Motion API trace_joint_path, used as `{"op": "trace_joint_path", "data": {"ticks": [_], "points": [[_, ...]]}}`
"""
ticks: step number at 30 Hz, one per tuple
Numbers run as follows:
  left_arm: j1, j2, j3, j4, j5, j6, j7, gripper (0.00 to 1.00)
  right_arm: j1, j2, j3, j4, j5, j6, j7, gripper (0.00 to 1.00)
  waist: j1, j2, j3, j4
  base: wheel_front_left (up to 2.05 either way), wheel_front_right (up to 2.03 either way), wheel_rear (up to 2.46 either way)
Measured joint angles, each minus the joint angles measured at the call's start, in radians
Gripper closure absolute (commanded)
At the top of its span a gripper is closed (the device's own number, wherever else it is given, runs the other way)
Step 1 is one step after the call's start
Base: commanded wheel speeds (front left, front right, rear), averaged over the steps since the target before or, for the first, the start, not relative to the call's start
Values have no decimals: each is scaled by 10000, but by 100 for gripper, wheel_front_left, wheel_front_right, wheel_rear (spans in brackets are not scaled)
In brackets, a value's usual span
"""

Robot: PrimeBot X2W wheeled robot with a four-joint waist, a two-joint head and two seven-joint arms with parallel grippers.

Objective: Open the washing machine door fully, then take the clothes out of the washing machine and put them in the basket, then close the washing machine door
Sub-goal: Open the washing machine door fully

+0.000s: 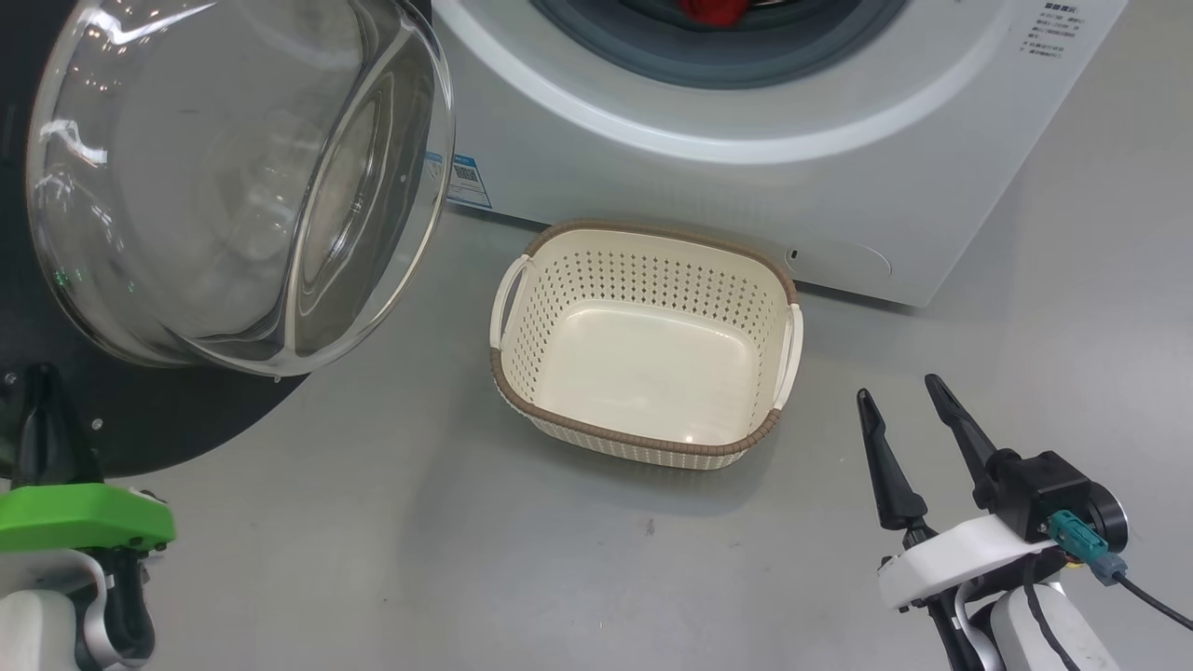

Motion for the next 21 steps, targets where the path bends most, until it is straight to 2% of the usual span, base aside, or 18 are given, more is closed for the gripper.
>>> {"op": "trace_joint_path", "data": {"ticks": [11,21], "points": [[39,261,-96,182,493,6,-244,100,-1,58,-6,140,2,12,0,0,0,0,-349,-150,0,0,0],[711,186,-426,-433,888,50,-334,100,179,113,-140,182,6,15,0,0,0,0,-769,-322,0,0,0]]}}
